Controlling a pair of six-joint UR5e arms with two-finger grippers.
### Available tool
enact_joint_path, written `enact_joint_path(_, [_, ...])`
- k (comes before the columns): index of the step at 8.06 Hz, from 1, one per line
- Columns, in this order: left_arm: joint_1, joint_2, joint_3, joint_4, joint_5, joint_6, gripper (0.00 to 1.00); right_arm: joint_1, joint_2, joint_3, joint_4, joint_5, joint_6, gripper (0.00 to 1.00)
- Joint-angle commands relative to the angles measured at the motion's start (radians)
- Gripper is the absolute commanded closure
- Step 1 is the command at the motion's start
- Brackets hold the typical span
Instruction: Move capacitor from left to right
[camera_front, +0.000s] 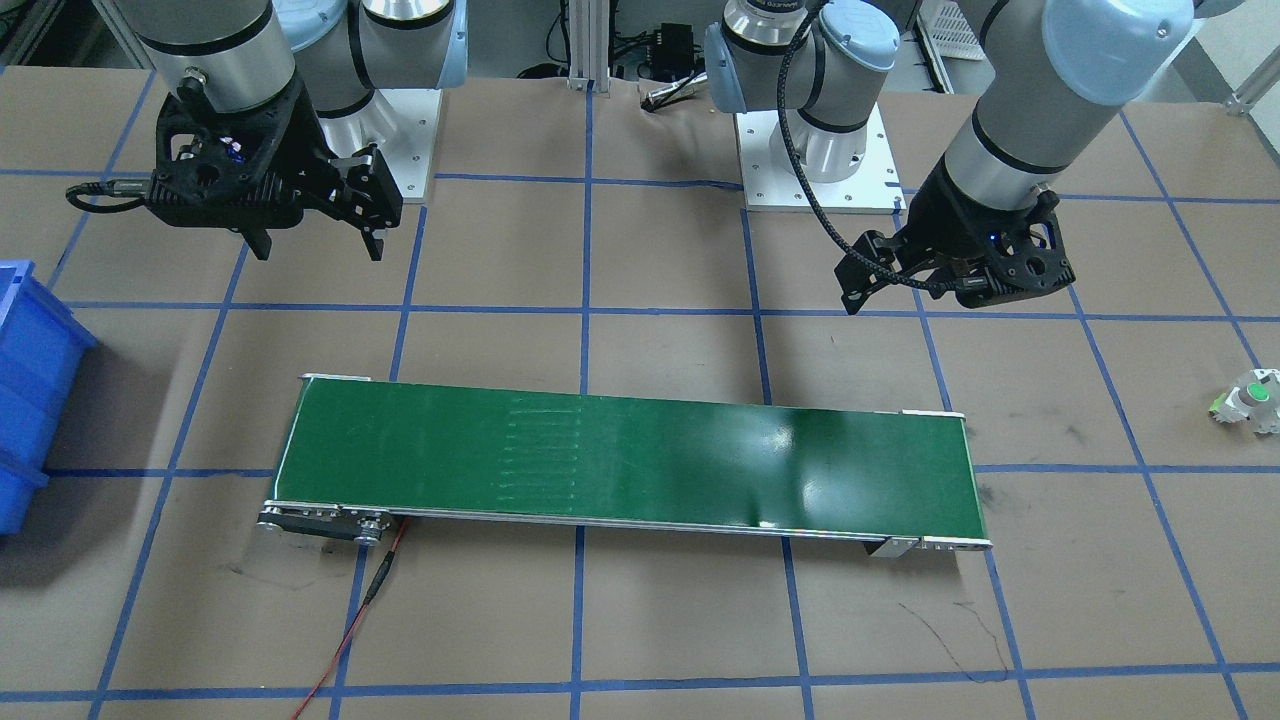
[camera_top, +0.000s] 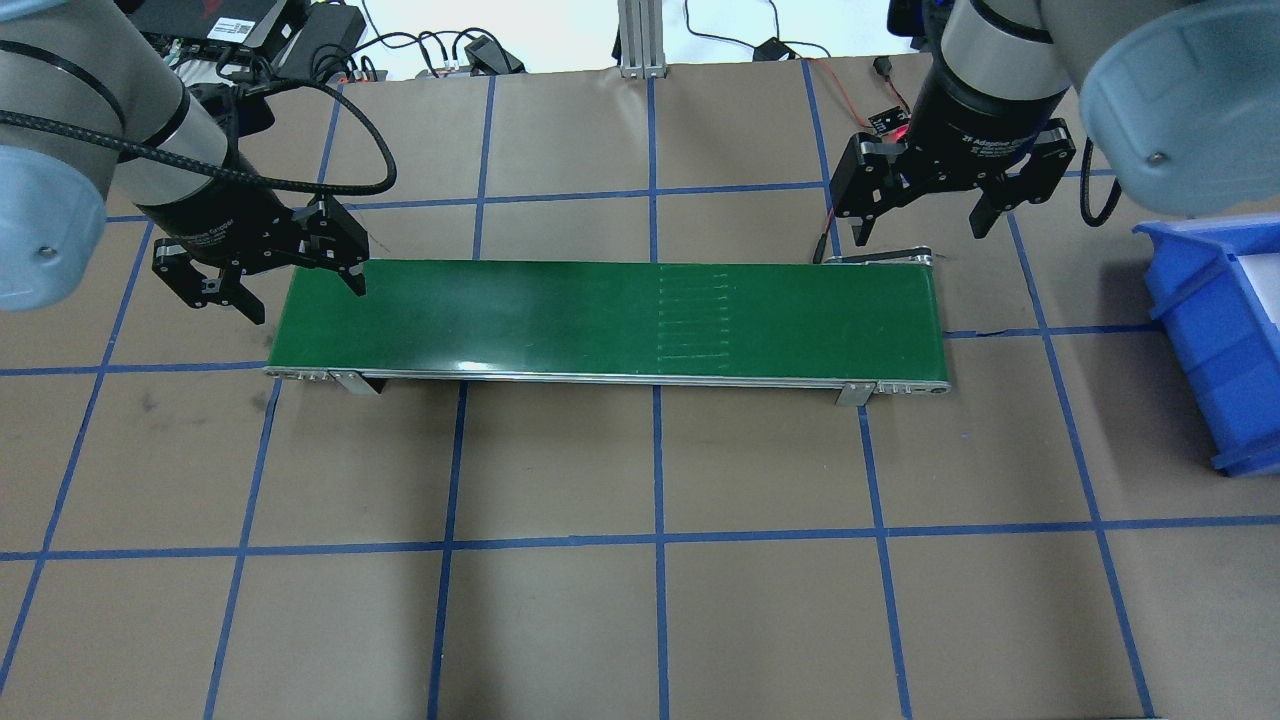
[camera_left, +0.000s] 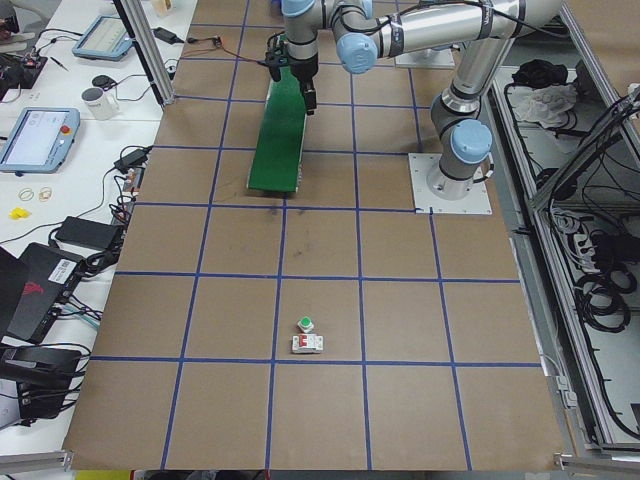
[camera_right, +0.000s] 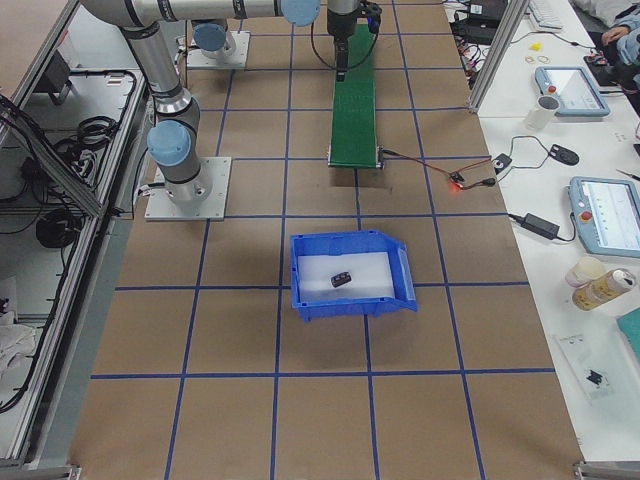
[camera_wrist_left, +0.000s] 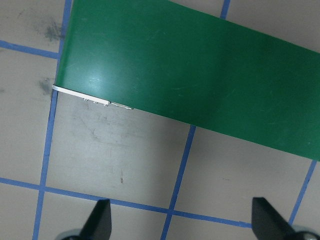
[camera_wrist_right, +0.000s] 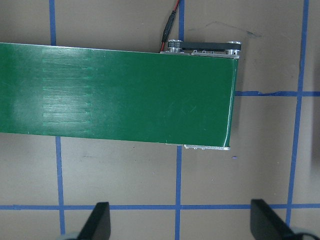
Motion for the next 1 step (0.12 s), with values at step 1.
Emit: enact_joint_path(1, [0.0, 0.009, 0.001, -0.002, 0.011, 0.003, 0.0, -0.001, 0.0, 0.0, 0.0, -0.007, 0.0, 0.0])
